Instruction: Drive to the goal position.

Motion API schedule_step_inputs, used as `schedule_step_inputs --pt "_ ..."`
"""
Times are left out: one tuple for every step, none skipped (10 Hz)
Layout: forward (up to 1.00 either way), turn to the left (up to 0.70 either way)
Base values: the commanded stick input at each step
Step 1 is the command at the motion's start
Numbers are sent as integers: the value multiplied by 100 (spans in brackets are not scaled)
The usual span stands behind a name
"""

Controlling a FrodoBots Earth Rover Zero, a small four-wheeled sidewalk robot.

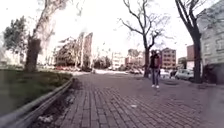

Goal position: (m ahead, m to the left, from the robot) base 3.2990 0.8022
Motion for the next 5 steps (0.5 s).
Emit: schedule_step_inputs --pt "70 0" --pt "70 0" --pt "70 0" --pt "70 0" --pt "70 0"
